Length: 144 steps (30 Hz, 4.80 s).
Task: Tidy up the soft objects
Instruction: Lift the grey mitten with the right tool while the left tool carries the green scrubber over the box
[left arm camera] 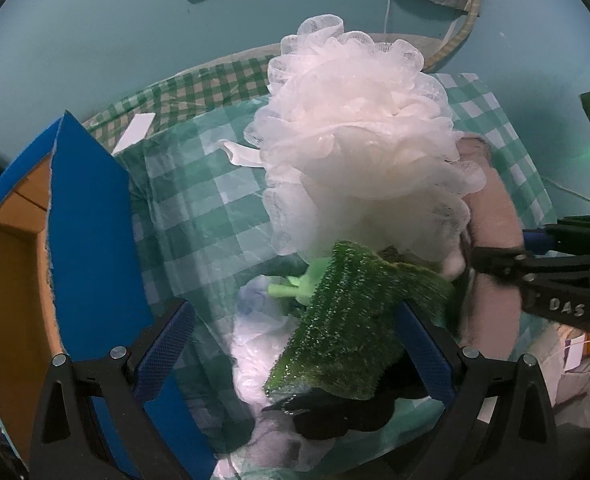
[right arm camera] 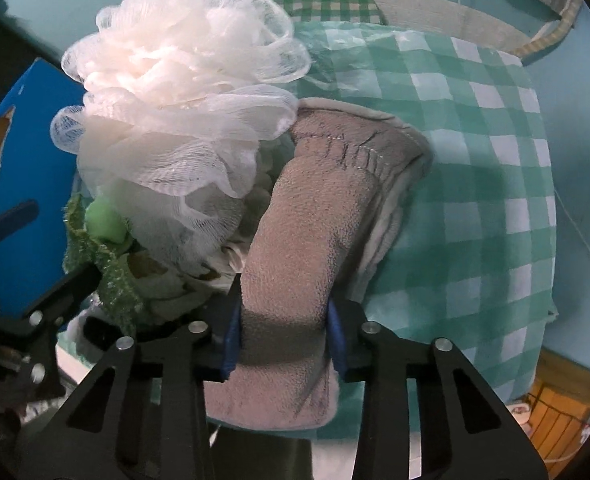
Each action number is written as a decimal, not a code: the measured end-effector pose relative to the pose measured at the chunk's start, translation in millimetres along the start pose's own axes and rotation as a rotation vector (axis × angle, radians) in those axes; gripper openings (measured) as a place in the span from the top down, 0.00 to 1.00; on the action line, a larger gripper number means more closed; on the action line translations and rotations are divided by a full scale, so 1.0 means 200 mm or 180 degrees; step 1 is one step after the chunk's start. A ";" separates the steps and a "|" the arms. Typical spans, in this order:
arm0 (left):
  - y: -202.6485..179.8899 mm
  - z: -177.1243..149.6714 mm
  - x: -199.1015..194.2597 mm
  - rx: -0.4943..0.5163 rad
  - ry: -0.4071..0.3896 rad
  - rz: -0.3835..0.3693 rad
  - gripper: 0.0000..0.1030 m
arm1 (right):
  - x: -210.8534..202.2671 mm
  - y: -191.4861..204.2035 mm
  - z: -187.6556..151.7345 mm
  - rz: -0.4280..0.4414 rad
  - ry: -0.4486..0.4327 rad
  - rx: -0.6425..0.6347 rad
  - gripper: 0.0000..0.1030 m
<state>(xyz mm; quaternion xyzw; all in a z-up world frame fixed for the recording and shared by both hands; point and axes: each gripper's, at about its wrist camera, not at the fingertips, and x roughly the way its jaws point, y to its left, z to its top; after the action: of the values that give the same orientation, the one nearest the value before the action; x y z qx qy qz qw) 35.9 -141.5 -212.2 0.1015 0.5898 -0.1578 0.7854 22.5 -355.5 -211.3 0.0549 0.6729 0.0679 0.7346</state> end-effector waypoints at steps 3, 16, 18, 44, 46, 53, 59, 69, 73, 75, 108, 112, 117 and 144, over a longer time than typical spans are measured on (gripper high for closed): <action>-0.02 0.00 0.00 0.0025 0.0012 -0.0059 0.02 | -0.07 -0.07 -0.02 0.0074 -0.0025 0.0030 0.70; -0.13 0.00 0.07 0.0154 0.0177 -0.0178 0.02 | -0.21 -0.06 0.03 0.0146 -0.0166 -0.0066 0.72; -0.15 0.00 0.08 0.0186 0.0182 -0.0122 0.02 | -0.22 -0.03 0.03 0.0150 -0.0190 -0.0088 0.72; -0.09 -0.03 -0.03 -0.0027 0.0121 -0.0288 0.77 | -0.33 0.05 0.00 0.0195 -0.0320 -0.0275 0.72; -0.08 -0.03 -0.02 -0.0046 0.0132 -0.0324 0.77 | -0.33 0.05 0.00 0.0210 -0.0313 -0.0280 0.72; -0.03 -0.03 -0.06 -0.0055 0.0051 -0.0330 0.85 | -0.34 0.05 0.00 0.0237 -0.0341 -0.0271 0.72; 0.01 -0.01 -0.13 -0.0113 -0.0050 -0.0373 0.87 | -0.36 0.06 0.00 0.0231 -0.0371 -0.0300 0.72; 0.05 0.00 -0.31 -0.0248 -0.0254 -0.0372 0.87 | -0.42 0.10 0.00 0.0197 -0.0423 -0.0426 0.72; 0.08 0.00 -0.36 -0.0304 -0.0318 -0.0357 0.87 | -0.45 0.13 0.01 0.0183 -0.0451 -0.0497 0.72; 0.10 0.00 -0.38 -0.0319 -0.0361 -0.0333 0.87 | -0.46 0.15 0.01 0.0167 -0.0469 -0.0553 0.72; 0.38 -0.07 -0.64 -0.0710 -0.0692 0.0082 0.87 | -0.63 0.51 0.11 0.0221 -0.0620 -0.1149 0.72; 0.43 -0.09 -0.67 -0.0787 -0.0711 0.0115 0.87 | -0.64 0.58 0.12 0.0235 -0.0627 -0.1250 0.72; 0.48 -0.12 -0.70 -0.0886 -0.0748 0.0145 0.87 | -0.65 0.67 0.14 0.0250 -0.0637 -0.1394 0.72; 0.93 -0.30 -0.76 -0.1494 -0.0767 0.0472 0.87 | -0.53 1.26 0.26 0.0462 -0.0573 -0.2120 0.72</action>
<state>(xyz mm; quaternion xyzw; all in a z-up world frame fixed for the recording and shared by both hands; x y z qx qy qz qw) 12.6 71.7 -88.5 -0.0600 0.5036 0.0301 0.8613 58.9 -124.7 -59.8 -0.1342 0.5407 0.3306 0.7618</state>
